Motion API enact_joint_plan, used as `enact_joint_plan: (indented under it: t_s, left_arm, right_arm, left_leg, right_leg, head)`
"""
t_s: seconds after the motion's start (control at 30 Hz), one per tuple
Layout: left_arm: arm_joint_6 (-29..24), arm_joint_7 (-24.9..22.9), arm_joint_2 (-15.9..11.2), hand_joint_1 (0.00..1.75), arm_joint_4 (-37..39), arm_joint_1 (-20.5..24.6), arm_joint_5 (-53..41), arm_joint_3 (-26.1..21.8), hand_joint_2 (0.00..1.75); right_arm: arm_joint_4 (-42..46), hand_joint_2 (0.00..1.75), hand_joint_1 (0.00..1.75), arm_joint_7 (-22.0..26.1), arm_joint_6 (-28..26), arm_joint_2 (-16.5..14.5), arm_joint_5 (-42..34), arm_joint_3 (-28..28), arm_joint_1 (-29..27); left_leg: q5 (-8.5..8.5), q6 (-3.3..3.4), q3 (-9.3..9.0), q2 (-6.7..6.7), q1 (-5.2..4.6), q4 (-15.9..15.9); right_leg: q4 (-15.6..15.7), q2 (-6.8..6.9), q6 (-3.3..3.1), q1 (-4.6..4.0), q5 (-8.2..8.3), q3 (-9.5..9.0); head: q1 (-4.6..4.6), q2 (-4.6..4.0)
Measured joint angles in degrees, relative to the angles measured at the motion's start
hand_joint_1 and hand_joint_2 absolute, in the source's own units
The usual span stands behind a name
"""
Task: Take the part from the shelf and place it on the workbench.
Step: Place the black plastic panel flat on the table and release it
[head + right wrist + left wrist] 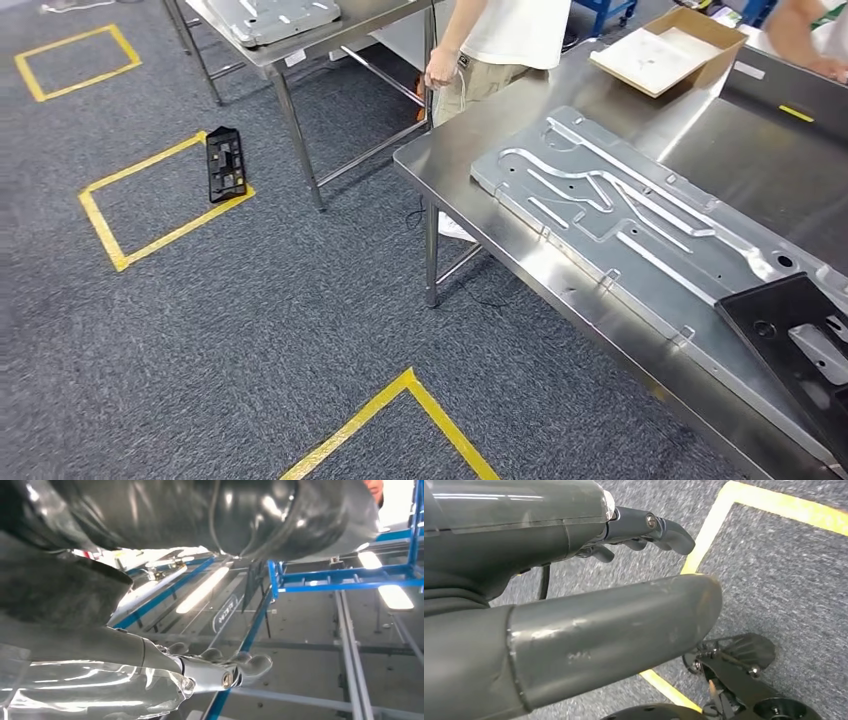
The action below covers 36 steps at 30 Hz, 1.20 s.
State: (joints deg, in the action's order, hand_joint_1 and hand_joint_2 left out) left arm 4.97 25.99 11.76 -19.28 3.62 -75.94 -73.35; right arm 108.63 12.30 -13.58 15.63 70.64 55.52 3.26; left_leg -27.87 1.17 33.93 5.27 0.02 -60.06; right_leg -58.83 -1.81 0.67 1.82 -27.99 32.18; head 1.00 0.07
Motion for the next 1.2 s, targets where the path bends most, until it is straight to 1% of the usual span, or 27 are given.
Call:
enact_joint_plan:
  t_s: [0.07, 0.1, 0.13, 0.17, 0.2, 0.23, 0.3, 0.33, 0.37, 0.4, 0.47, 0.53, 0.6, 0.63, 0.67, 0.7, 0.73, 0.77, 0.83, 0.9, 0.93, 0.97, 1.03, 1.1, 1.13, 1.17, 1.2]
  left_arm:
    - [-0.15, 0.26, -0.05, 0.0, 0.0, 0.14, 0.01, 0.0, 0.0]
    - [-0.19, 0.34, -0.04, 0.0, 0.01, 0.24, 0.01, 0.0, 0.0]
    - [-0.2, 0.39, -0.04, 0.0, 0.01, 0.3, 0.01, 0.0, 0.0]
    - [-0.22, 0.43, -0.05, 0.0, 0.02, 0.31, 0.01, 0.0, 0.0]
    - [-0.25, 0.45, -0.08, 0.0, 0.02, 0.28, 0.01, 0.0, 0.0]
    - [-0.3, 0.49, -0.14, 0.0, 0.02, 0.25, 0.01, 0.0, 0.0]
    - [-0.45, 0.65, -0.31, 0.0, 0.02, 0.3, 0.01, 0.0, 0.0]
    - [-0.54, 0.76, -0.38, 0.0, 0.02, 0.37, 0.01, 0.0, 0.0]
    - [-0.62, 0.85, -0.43, 0.0, 0.02, 0.44, 0.01, 0.0, 0.0]
    - [-0.67, 0.92, -0.47, 0.0, 0.02, 0.46, 0.02, 0.0, 0.0]
    - [-0.72, 1.03, -0.48, 0.0, 0.02, 0.37, 0.02, 0.0, 0.0]
    - [-0.78, 1.19, -0.48, 0.0, 0.03, 0.39, 0.02, 0.0, 0.0]
    - [-0.85, 1.31, -0.5, 0.0, 0.04, 0.5, 0.01, 0.0, 0.0]
    - [-0.87, 1.33, -0.5, 0.0, 0.04, 0.54, 0.0, 0.0, 0.0]
    - [-0.89, 1.34, -0.51, 0.0, 0.04, 0.54, -0.01, 0.0, 0.0]
    - [-0.89, 1.35, -0.51, 0.0, 0.04, 0.54, -0.01, 0.0, 0.0]
    - [-0.89, 1.37, -0.51, 0.0, 0.05, 0.54, -0.02, 0.0, 0.0]
    - [-0.89, 1.39, -0.51, 0.0, 0.08, 0.54, -0.04, 0.0, 0.0]
    - [-0.88, 1.45, -0.51, 0.0, 0.18, 0.63, -0.08, 0.01, 0.0]
    - [-0.88, 1.53, -0.51, 0.0, 0.26, 0.7, -0.1, 0.02, 0.0]
    - [-0.88, 1.58, -0.53, 0.0, 0.28, 0.66, -0.11, 0.02, 0.0]
    - [-0.89, 1.63, -0.61, 0.0, 0.31, 0.57, -0.12, 0.02, 0.0]
    - [-0.93, 1.74, -0.75, 0.0, 0.4, 0.54, -0.17, 0.02, 0.0]
    - [-0.98, 1.84, -0.79, 0.0, 0.5, 0.78, -0.37, 0.03, 0.0]
    - [-1.0, 1.86, -0.79, 0.0, 0.56, 0.87, -0.51, 0.03, 0.0]
    - [-1.02, 1.87, -0.8, 0.0, 0.63, 0.88, -0.65, 0.04, 0.0]
    - [-1.04, 1.87, -0.81, 0.0, 0.69, 0.84, -0.79, 0.05, 0.0]
  right_arm:
    - [0.25, 0.0, 0.0, 0.13, -0.12, -0.06, 0.77, -0.6, -0.41]
    - [0.34, 0.0, 0.0, 0.18, -0.19, -0.1, 1.08, -0.91, -0.61]
    - [0.38, 0.0, 0.0, 0.21, -0.23, -0.15, 1.36, -1.2, -0.75]
    - [0.39, 0.0, 0.0, 0.22, -0.25, -0.21, 1.52, -1.52, -0.82]
    - [0.39, 0.0, 0.0, 0.22, -0.26, -0.26, 1.66, -1.83, -0.88]
    - [0.39, 0.0, 0.0, 0.22, -0.27, -0.3, 1.78, -2.13, -0.92]
    - [0.45, 0.0, 0.0, 0.25, -0.4, -0.31, 2.04, -2.73, -1.05]
    - [0.5, 0.0, 0.0, 0.29, -0.52, -0.3, 2.23, -3.09, -1.13]
    - [0.56, 0.0, 0.0, 0.35, -0.64, -0.3, 2.45, -3.51, -1.21]
    - [0.61, 0.0, 0.0, 0.4, -0.74, -0.3, 2.71, -3.98, -1.29]
    - [0.75, 0.0, 0.0, 0.45, -0.83, -0.26, 3.24, -4.98, -1.3]
    - [0.87, 0.0, 0.0, 0.52, -0.96, -0.21, 3.79, -5.85, -1.39]
    - [0.88, 0.0, 0.0, 0.57, -1.11, -0.19, 4.37, -6.54, -1.61]
    - [0.87, 0.0, 0.0, 0.58, -1.17, -0.19, 4.64, -6.87, -1.79]
    - [0.87, 0.0, 0.0, 0.6, -1.21, -0.19, 4.9, -7.3, -1.97]
    - [0.87, 0.0, 0.0, 0.61, -1.26, -0.19, 5.1, -7.74, -2.12]
    - [0.87, 0.0, 0.0, 0.63, -1.32, -0.14, 5.24, -8.17, -2.18]
    - [0.87, 0.0, 0.0, 0.64, -1.38, -0.06, 5.34, -8.58, -2.16]
    - [0.95, 0.0, 0.0, 0.61, -1.51, 0.22, 5.48, -9.32, -2.1]
    - [1.21, 0.0, 0.0, 0.57, -1.74, 0.55, 5.27, -9.96, -1.96]
    - [1.43, 0.0, 0.0, 0.57, -1.92, 0.68, 4.94, -10.28, -1.8]
    - [1.69, 0.0, 0.0, 0.68, -2.16, 0.76, 4.36, -10.75, -1.55]
    - [2.57, 0.0, 0.0, 1.28, -2.78, 0.83, 2.62, -11.91, -1.12]
    - [4.03, 0.0, 0.0, 2.33, -3.38, 0.78, 0.25, -13.17, -0.72]
    - [4.88, 0.0, 0.0, 2.85, -3.54, 0.7, -0.77, -13.84, -0.4]
    - [5.73, 0.0, 0.0, 3.32, -3.6, 0.59, -1.52, -14.6, -0.06]
    - [6.54, 0.0, 0.0, 3.7, -3.59, 0.46, -1.91, -15.4, 0.23]
  left_leg:
    - [-3.34, -0.57, 2.59, -3.22, 0.01, -5.67]
    - [-5.26, -0.8, 4.5, -4.21, 0.1, -9.64]
    - [-6.55, -0.97, 6.16, -4.67, 0.21, -13.07]
    - [-6.81, -1.05, 6.99, -4.85, 0.27, -14.83]
    - [-5.94, -1.01, 6.69, -4.97, 0.29, -14.3]
    - [-4.18, -0.86, 5.24, -5.22, 0.26, -11.49]
    - [-0.71, -0.12, 0.99, -7.33, -0.17, -3.25]
    - [0.19, 0.29, -0.49, -8.28, -0.47, -0.33]
    - [0.5, 0.64, -1.16, -8.92, -0.73, 1.23]
    - [0.43, 0.89, -1.13, -8.74, -0.92, 1.6]
    - [0.88, 1.47, -1.3, -7.47, -0.74, 2.25]
    - [1.48, 2.13, -1.86, -6.33, -0.41, 3.17]
    - [1.78, 2.45, -1.98, -5.15, -0.31, 3.46]
    - [1.81, 2.49, -1.93, -4.5, -0.33, 3.43]
    - [1.81, 2.49, -1.92, -3.75, -0.36, 3.37]
    - [1.79, 2.46, -1.95, -3.0, -0.37, 3.26]
    - [1.72, 2.39, -2.02, -2.21, -0.36, 3.09]
    - [1.62, 2.26, -2.08, -1.46, -0.33, 2.88]
    - [1.37, 1.84, -1.79, -0.06, -0.38, 2.27]
    - [1.45, 1.24, -1.0, 1.22, -0.25, 1.9]
    - [1.59, 0.89, -0.6, 1.88, -0.15, 1.89]
    - [1.56, 0.55, -0.35, 1.9, -0.07, 1.77]
    - [0.21, -0.03, 0.85, -0.3, -0.21, -0.48]
    - [-3.04, -0.5, 4.16, -3.48, -0.13, -7.14]
    - [-4.52, -0.69, 6.16, -4.22, 0.03, -10.97]
    - [-5.25, -0.82, 7.63, -4.62, 0.17, -13.75]
    - [-4.92, -0.87, 8.09, -4.83, 0.26, -14.53]
  right_leg:
    - [0.25, 1.45, -0.64, -0.1, 0.02, -0.15]
    - [0.23, 2.21, -0.83, -0.22, -0.04, -0.15]
    - [0.21, 2.96, -0.88, -0.33, -0.08, -0.15]
    - [0.2, 3.68, -0.92, -0.42, -0.13, -0.19]
    - [0.2, 4.37, -0.92, -0.5, -0.18, -0.26]
    - [0.2, 5.03, -0.89, -0.57, -0.26, -0.38]
    - [0.17, 6.19, -0.65, -0.78, -0.49, -0.71]
    - [0.16, 6.7, -0.46, -0.9, -0.59, -0.83]
    - [0.17, 7.22, -0.23, -1.03, -0.67, -0.93]
    - [0.24, 7.77, 0.04, -1.12, -0.71, -1.03]
    - [0.45, 8.37, 0.64, -1.01, -0.88, -1.47]
    - [-1.61, 6.19, 1.19, -0.73, -2.7, -0.97]
    - [-8.18, 3.1, 1.48, -0.53, -6.39, 1.99]
    - [-11.86, 2.42, 1.58, -0.5, -7.84, 3.84]
    - [-14.26, 2.16, 1.65, -0.49, -8.26, 5.14]
    - [-14.56, 2.06, 1.69, -0.47, -7.47, 5.51]
    - [-12.57, 1.87, 1.69, -0.42, -5.56, 4.8]
    - [-8.89, 1.26, 1.65, -0.3, -3.11, 3.27]
    - [-2.19, -1.28, 1.45, -0.08, -0.27, 0.48]
    - [-0.14, -2.5, 1.15, -0.16, -0.26, -0.16]
    - [0.05, -1.93, 0.9, -0.18, -0.23, -0.12]
    - [0.16, -1.25, 0.58, -0.13, -0.12, -0.17]
    - [0.61, 0.12, -0.24, 0.04, 0.05, -0.48]
    - [0.75, 1.66, -0.84, -0.1, -0.03, -0.67]
    - [0.72, 2.46, -1.02, -0.23, -0.11, -0.7]
    - [0.68, 3.23, -1.07, -0.35, -0.19, -0.76]
    - [0.66, 3.94, -1.09, -0.43, -0.29, -0.85]
  head:
    - [-0.07, -0.01]
    - [-0.1, -0.01]
    - [-0.09, -0.01]
    - [-0.09, -0.01]
    - [-0.1, -0.01]
    - [-0.1, 0.0]
    - [-0.1, 0.0]
    - [-0.1, 0.0]
    - [-0.09, 0.0]
    - [-0.09, 0.0]
    - [-0.09, 0.0]
    - [-0.07, -0.01]
    - [-0.04, -0.01]
    - [-0.03, -0.01]
    - [-0.04, -0.01]
    - [-0.04, -0.01]
    - [-0.04, -0.01]
    - [-0.04, -0.01]
    - [-0.04, 0.0]
    - [-0.05, 0.0]
    - [-0.06, -0.01]
    - [-0.05, -0.01]
    - [-0.1, 0.0]
    - [-0.15, 0.0]
    - [-0.15, 0.0]
    - [-0.15, -0.01]
    - [-0.15, 0.0]
